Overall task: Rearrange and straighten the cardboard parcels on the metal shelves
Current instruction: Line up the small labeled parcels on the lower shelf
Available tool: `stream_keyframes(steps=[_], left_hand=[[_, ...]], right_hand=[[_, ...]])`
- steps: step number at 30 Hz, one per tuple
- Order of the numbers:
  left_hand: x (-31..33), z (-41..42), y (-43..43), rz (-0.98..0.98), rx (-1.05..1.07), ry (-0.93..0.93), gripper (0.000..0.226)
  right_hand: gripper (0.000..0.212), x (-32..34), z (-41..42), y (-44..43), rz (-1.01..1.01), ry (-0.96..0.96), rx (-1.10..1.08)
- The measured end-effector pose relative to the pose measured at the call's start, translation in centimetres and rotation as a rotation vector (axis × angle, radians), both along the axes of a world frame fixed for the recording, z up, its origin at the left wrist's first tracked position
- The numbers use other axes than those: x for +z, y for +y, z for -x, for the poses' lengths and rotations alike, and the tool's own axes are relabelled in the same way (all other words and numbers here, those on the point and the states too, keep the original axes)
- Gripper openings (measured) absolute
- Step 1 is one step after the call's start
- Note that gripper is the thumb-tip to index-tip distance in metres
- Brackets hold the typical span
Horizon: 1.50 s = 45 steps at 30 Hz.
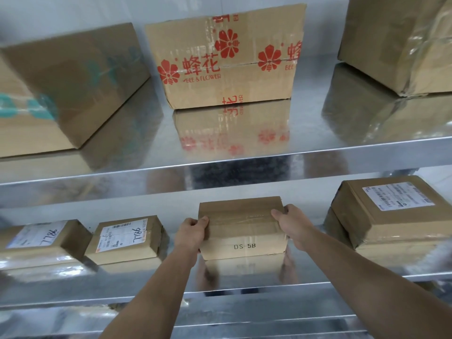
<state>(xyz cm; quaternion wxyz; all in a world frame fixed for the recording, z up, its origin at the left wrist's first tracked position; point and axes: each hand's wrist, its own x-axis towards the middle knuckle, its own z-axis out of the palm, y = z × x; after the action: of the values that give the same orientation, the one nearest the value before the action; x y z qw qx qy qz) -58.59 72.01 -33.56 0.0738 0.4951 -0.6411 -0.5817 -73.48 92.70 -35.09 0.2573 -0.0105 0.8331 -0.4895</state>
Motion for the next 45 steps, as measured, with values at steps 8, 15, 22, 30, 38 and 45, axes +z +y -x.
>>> stream_keyframes(steps=[8, 15, 22, 30, 38, 45], left_hand=[[0.2, -1.6, 0.1, -0.232, 0.057, 0.204, 0.031], [-0.4, -2.7, -0.4, -0.126, 0.092, 0.164, 0.021], [-0.1, -3.6, 0.0, -0.172, 0.067, 0.143, 0.028], [1.9, -4.6, -0.1, -0.429, 0.063, 0.311, 0.029], [5.2, -4.1, 0.0, -0.348, -0.035, 0.449, 0.018], [8.3, -3.4, 0.7, -0.153, -0.197, 0.393, 0.018]], right_hand=[[0.025, -0.4, -0.1, 0.7, 0.077, -0.019, -0.019], [0.016, -0.4, -1.3, 1.0, 0.229, -0.109, -0.08], [0.013, -0.2, -2.0, 1.0, 0.269, -0.13, -0.086], [0.026, -0.2, -3.1, 1.1, 0.468, -0.323, -0.133], [0.036, 0.4, -4.4, 0.4, 0.119, 0.005, 0.092], [0.022, 3.4, -5.3, -1.2, 0.241, -0.056, 0.175]])
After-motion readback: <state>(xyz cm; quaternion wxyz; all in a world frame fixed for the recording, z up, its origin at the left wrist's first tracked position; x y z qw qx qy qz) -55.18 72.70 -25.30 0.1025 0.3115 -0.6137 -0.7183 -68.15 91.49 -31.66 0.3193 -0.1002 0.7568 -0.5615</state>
